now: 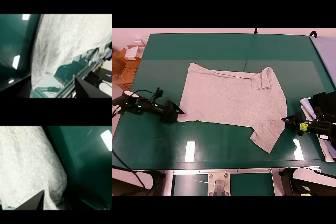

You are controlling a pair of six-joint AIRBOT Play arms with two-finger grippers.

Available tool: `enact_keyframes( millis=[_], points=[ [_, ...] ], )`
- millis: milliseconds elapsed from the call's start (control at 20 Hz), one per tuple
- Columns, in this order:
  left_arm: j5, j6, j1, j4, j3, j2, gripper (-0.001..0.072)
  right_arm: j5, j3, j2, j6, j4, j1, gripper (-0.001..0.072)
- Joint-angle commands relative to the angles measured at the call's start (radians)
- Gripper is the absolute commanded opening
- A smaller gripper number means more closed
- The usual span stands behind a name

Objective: Fold the shirts.

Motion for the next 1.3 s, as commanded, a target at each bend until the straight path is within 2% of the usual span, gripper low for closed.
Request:
enact_keyframes(
  millis=[0,100,150,200,250,300,350,500,600,800,900,1000,1150,1250],
  points=[
    [0.132,0.045,-0.034,0.003,-0.035,-0.001,0.0547,-0.045,-0.002,-0.009,-0.015,0.043,0.014,0.0372],
    [0.167,0.066,-0.047,-0.036,-0.033,-0.001,0.0523,-0.046,-0.002,-0.009,-0.015,0.047,0.032,0.0349],
    [0.168,0.075,-0.047,-0.056,-0.031,-0.001,0.037,-0.047,-0.001,-0.009,-0.015,0.047,0.042,0.0294],
    [0.166,0.089,-0.047,-0.065,-0.027,-0.001,0.0115,-0.05,0.003,-0.009,-0.015,0.051,0.051,0.0202],
    [0.16,0.089,-0.047,-0.066,-0.02,0.0,0.0022,-0.053,0.013,-0.009,-0.016,0.06,0.056,0.0112],
    [0.143,0.088,-0.047,-0.066,-0.005,0.002,0.0021,-0.05,0.034,-0.008,-0.016,0.061,0.06,0.004],
    [0.117,0.088,-0.047,-0.067,0.019,0.007,0.0021,-0.027,0.071,-0.006,-0.015,0.062,0.06,0.0016],
    [0.026,0.071,-0.047,-0.07,0.143,0.089,0.002,0.103,0.248,0.059,-0.011,0.08,0.06,0.0014],
    [-0.002,0.052,-0.047,-0.089,0.261,0.202,0.002,0.173,0.396,0.155,-0.002,0.148,0.06,0.0015],
    [0.006,0.054,-0.047,-0.246,0.552,0.482,0.0021,0.216,0.732,0.387,0.011,0.333,0.059,0.0015],
    [0.061,0.069,-0.047,-0.305,0.714,0.611,0.0021,0.169,0.911,0.499,0.011,0.359,0.059,0.0015],
    [0.127,0.084,-0.047,-0.288,0.87,0.718,0.0021,0.068,1.063,0.594,0.011,0.346,0.058,0.0015],
    [0.193,0.075,-0.047,-0.204,1.047,0.822,0.0022,-0.074,1.204,0.692,0.012,0.25,0.058,0.0015],
    [0.209,0.028,-0.047,-0.12,1.105,0.85,0.0021,-0.124,1.228,0.734,0.012,0.186,0.058,0.0015]
  ],
)
